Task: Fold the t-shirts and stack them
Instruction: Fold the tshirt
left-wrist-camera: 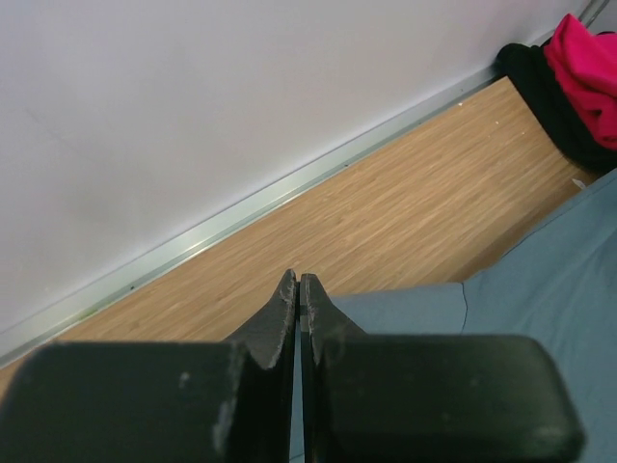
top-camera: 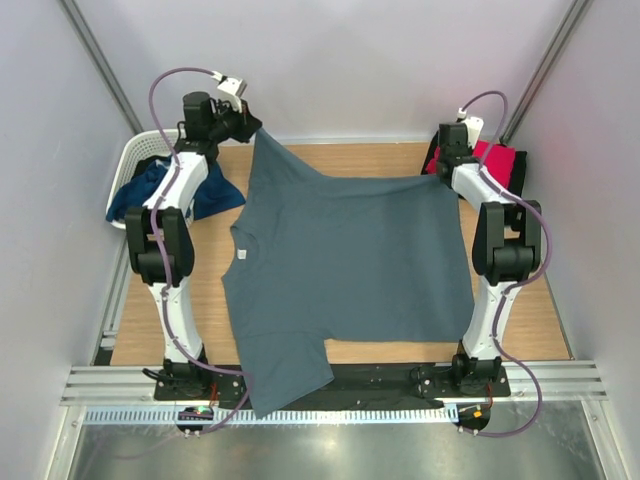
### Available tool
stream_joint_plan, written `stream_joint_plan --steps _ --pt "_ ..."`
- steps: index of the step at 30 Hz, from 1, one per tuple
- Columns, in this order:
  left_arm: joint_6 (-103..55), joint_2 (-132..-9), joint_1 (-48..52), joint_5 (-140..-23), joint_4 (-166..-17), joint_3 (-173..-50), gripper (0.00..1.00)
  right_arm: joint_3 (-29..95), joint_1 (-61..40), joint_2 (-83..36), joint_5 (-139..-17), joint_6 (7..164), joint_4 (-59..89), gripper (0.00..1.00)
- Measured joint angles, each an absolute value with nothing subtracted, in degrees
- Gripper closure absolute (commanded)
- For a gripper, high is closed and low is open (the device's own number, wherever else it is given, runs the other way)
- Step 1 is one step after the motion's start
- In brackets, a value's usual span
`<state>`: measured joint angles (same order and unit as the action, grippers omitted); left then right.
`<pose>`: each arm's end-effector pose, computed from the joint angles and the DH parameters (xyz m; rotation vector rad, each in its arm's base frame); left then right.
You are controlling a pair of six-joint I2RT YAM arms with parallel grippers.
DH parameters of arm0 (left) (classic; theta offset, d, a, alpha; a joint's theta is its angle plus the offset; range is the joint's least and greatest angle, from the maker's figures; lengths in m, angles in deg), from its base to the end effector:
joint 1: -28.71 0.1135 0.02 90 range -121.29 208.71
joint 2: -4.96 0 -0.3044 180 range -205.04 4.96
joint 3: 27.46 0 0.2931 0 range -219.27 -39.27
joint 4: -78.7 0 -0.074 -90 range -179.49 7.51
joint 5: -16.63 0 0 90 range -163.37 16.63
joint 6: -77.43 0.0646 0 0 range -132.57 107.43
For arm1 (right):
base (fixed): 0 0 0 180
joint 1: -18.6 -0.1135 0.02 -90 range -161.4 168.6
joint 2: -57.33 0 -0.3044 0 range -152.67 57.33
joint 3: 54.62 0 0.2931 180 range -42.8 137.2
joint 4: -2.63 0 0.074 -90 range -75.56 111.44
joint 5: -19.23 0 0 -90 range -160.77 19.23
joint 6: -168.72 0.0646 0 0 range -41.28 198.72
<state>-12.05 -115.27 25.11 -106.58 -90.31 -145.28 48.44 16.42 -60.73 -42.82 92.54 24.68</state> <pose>0.5873 -0.0724 0.3345 0.4754 1.7363 -0.5596 0.5517 -0.0093 0.2273 0.4808 2.1017 -0.3790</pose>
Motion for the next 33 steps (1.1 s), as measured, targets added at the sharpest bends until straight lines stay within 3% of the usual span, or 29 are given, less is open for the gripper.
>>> stream_joint_plan --steps 14,23,33 --pt "-10.44 -110.17 25.14 -108.72 -88.67 -137.61 1.0 45.07 16.42 -54.77 -42.87 94.18 26.71 0.99" --pt "-4.75 -96.16 24.94 -110.08 -83.03 -127.78 1.0 38.69 16.47 -50.46 -42.84 94.7 28.29 0.99" --pt "-0.54 -88.88 23.45 -110.01 -77.98 -119.47 1.0 31.06 16.47 -44.25 -42.6 95.4 28.68 0.99"
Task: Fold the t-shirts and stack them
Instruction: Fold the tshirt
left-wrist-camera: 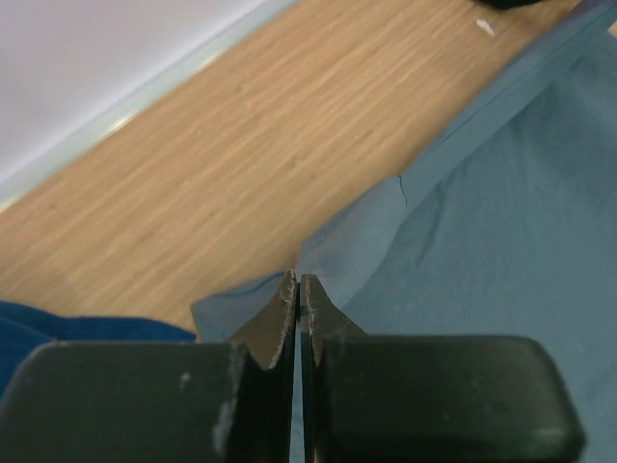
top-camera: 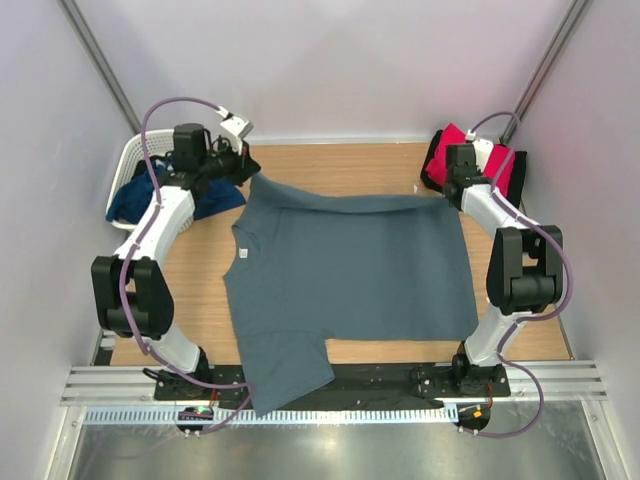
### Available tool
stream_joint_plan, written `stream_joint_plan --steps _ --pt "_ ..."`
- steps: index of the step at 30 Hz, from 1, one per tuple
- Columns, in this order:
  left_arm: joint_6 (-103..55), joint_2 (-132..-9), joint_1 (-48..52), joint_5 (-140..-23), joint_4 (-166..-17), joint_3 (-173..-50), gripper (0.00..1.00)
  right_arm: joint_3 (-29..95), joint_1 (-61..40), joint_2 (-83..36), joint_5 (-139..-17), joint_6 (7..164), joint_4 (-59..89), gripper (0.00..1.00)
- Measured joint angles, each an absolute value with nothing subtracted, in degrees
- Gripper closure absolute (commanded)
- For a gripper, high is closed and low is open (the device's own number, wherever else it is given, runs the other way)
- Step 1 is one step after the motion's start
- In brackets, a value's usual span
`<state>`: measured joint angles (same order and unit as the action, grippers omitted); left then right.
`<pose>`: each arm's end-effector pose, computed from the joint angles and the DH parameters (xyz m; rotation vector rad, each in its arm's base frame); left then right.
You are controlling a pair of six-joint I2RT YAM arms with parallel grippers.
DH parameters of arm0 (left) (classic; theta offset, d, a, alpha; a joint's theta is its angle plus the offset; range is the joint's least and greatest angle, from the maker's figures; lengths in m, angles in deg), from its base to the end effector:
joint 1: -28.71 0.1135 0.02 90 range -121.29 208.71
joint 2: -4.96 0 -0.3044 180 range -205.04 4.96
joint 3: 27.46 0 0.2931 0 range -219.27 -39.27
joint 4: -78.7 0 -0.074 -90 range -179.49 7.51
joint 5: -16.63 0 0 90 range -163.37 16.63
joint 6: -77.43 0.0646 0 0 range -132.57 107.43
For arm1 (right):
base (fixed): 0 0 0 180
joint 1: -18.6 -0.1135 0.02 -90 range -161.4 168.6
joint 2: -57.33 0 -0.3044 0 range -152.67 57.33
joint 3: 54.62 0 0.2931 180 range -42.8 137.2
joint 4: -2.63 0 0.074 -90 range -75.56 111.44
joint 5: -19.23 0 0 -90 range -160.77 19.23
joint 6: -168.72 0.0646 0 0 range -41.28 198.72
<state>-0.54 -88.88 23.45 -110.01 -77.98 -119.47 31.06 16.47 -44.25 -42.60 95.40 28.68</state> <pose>0.4418 -0.0794 0.3544 0.6871 1.8356 -0.5620 0.4612 -0.0134 0.2439 0.5261 2.1653 -0.3869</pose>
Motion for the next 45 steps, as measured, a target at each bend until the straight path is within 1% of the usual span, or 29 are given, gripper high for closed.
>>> stream_joint_plan --steps 6,17,25,35,45 --pt "-0.08 -85.39 23.39 -108.85 -76.04 -113.83 1.0 27.91 16.49 -43.57 -42.93 95.43 29.8 0.99" --pt "-0.34 -71.7 21.62 -106.58 -74.95 -104.13 1.0 24.88 16.53 -40.43 -43.91 95.88 30.52 0.99" --pt "-0.75 -69.87 20.39 -104.28 -72.56 -97.7 1.0 21.58 16.58 -38.68 -43.81 97.02 32.27 0.99" --pt "-1.69 -65.43 16.41 -101.88 -68.45 -94.71 1.0 18.56 16.58 -38.68 -42.8 98.62 32.79 0.99" --pt "-1.85 -64.4 15.08 -96.9 -65.98 -92.37 1.0 17.86 16.58 -38.7 -41.75 99.43 33.64 0.99"
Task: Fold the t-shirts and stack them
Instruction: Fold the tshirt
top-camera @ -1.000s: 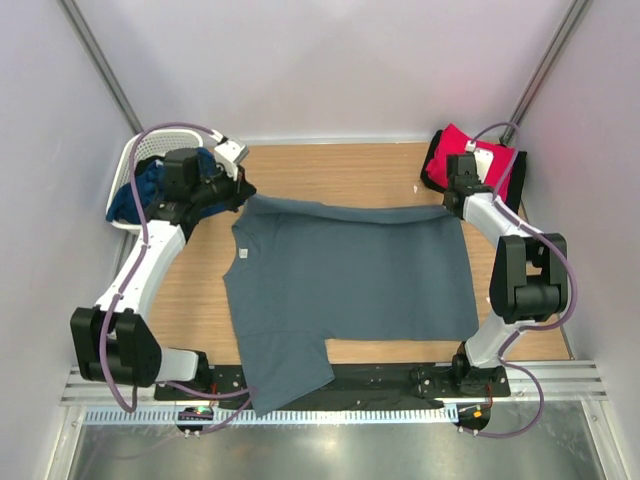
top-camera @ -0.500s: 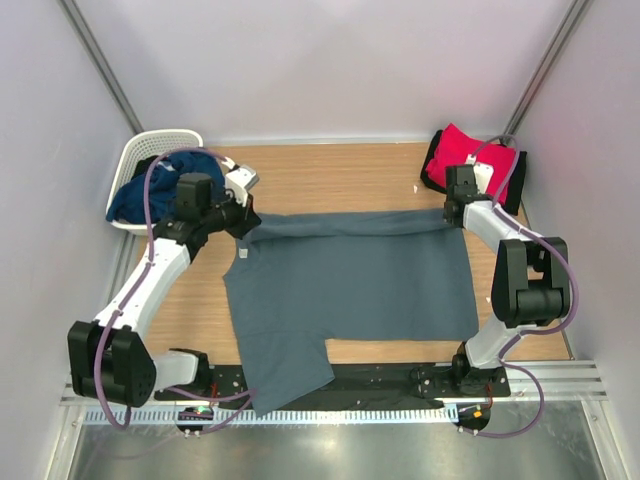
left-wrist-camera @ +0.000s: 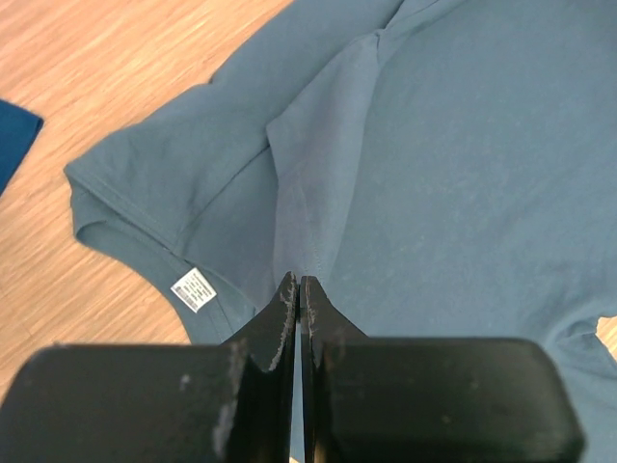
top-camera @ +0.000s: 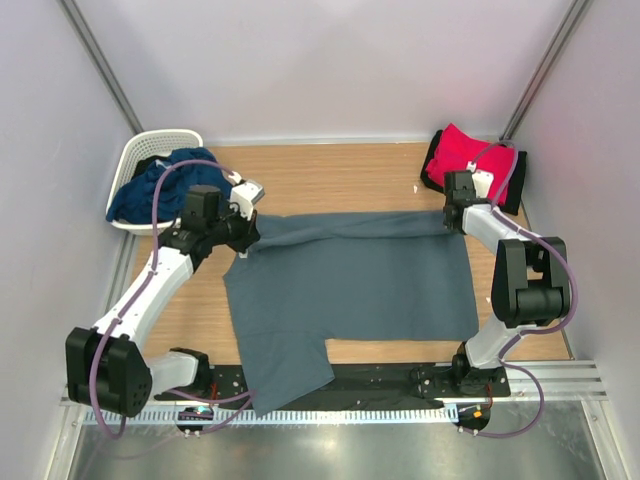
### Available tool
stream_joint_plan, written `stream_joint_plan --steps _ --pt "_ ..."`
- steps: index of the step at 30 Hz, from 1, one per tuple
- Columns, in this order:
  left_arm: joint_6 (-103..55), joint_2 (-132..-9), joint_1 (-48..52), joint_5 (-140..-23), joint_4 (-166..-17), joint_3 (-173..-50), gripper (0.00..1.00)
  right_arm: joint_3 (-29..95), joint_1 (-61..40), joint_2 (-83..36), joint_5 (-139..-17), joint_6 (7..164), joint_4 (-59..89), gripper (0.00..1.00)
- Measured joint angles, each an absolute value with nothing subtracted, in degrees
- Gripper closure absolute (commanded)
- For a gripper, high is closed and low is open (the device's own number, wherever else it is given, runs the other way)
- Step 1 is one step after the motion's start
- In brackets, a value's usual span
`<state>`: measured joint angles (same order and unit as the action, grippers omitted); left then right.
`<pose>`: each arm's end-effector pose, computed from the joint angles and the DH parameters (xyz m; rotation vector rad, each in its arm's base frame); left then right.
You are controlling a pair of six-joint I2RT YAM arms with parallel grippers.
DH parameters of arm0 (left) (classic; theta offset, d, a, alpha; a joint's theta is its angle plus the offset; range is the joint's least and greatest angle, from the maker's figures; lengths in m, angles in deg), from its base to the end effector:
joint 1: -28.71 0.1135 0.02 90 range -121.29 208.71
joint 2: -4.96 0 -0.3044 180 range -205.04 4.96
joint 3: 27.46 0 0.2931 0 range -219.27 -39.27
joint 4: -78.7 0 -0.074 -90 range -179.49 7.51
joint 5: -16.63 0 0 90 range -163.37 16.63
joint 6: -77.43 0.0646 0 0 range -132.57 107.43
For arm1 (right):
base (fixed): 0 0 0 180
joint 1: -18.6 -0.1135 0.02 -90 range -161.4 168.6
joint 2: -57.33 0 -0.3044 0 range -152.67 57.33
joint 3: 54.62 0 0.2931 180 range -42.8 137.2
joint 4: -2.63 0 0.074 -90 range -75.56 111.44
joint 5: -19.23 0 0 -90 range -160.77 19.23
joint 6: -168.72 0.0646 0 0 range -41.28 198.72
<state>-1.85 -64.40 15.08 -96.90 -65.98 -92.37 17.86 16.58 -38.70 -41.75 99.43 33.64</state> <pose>0.2926 -0.0975 0.2904 0.6835 2.1352 -0.4911 0.3972 -0.0173 0.1928 0.5868 2.3408 -0.4588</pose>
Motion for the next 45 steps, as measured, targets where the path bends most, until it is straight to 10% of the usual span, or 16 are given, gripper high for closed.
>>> stream_joint_plan --steps 7,18,45 --pt "-2.55 -64.4 14.58 -93.97 -65.42 -92.15 1.0 16.61 17.17 -38.74 -41.07 99.49 34.52 0.98" --pt "-4.6 -61.76 12.0 -91.96 -63.05 -90.14 1.0 17.66 17.34 -39.05 -46.89 98.97 37.4 0.49" --pt "-5.91 -67.68 -7.21 -79.13 -58.07 -86.64 1.0 24.83 -1.22 -38.7 -63.94 106.86 42.54 0.47"
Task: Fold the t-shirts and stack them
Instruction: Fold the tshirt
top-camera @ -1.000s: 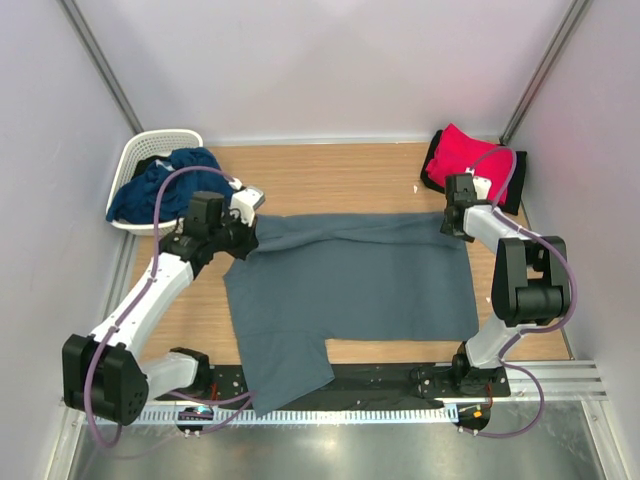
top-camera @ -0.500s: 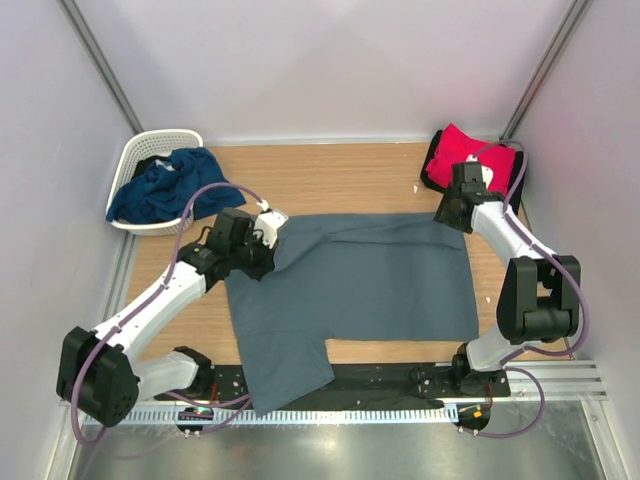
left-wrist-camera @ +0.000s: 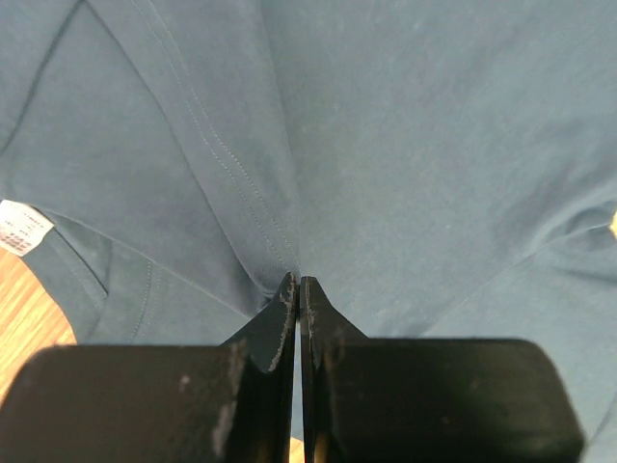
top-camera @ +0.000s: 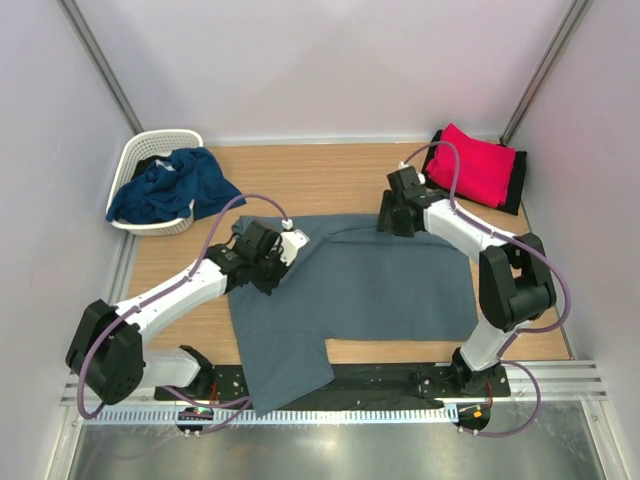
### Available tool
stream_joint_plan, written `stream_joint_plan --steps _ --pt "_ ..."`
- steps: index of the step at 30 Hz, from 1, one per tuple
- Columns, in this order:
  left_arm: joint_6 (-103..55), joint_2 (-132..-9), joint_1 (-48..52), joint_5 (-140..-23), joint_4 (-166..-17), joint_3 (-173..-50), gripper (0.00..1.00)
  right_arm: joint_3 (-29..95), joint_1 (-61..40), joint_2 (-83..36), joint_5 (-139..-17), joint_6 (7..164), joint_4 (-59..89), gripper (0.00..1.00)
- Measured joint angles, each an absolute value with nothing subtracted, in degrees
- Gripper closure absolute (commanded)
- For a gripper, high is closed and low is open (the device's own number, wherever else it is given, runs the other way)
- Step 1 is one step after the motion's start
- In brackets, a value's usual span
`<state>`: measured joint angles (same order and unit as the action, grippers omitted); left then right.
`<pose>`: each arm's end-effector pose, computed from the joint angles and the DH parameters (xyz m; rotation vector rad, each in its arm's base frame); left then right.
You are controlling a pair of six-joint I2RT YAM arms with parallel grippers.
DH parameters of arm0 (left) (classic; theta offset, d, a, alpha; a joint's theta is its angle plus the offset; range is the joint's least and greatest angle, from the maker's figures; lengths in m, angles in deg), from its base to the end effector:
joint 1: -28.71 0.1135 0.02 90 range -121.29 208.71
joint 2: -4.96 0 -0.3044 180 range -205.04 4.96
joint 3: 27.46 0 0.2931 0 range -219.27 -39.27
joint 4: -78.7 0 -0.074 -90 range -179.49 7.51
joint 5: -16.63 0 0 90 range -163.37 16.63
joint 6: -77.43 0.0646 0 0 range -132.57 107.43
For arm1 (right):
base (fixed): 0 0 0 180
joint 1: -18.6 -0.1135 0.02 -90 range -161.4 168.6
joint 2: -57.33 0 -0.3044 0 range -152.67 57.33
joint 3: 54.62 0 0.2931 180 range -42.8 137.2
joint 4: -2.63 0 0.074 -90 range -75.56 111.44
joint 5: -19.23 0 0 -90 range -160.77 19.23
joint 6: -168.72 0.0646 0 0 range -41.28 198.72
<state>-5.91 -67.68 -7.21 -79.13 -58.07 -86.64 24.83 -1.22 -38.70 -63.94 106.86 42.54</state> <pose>0.2312 -0.1755 0.2203 0.9750 2.3948 -0.3212 0.3875 0.1315 0.2174 0.2311 2.5449 0.1733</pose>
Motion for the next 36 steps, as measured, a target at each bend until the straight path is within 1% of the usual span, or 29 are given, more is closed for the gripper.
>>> stream_joint_plan --steps 5,12,21,29,36 --pt "-5.89 -70.7 -9.73 -76.48 -57.57 -86.64 1.0 28.66 -6.68 -43.2 -64.98 109.76 41.84 0.48" --pt "-4.64 -71.18 -11.1 -71.98 -56.45 -86.66 1.0 37.03 -13.67 -50.57 -64.46 110.92 40.22 0.48" --pt "-2.83 -68.14 -11.15 -64.94 -54.84 -86.66 1.0 37.99 -12.8 -51.73 -59.83 112.19 41.4 0.48" --pt "-2.63 -66.31 -11.15 -63.5 -53.98 -86.71 1.0 36.77 -12.82 -51.73 -57.95 112.56 42.6 0.48" --pt "-2.59 -66.31 -11.15 -63.54 -53.2 -86.71 1.0 33.25 -12.82 -51.66 -55.21 114.68 45.1 0.48"
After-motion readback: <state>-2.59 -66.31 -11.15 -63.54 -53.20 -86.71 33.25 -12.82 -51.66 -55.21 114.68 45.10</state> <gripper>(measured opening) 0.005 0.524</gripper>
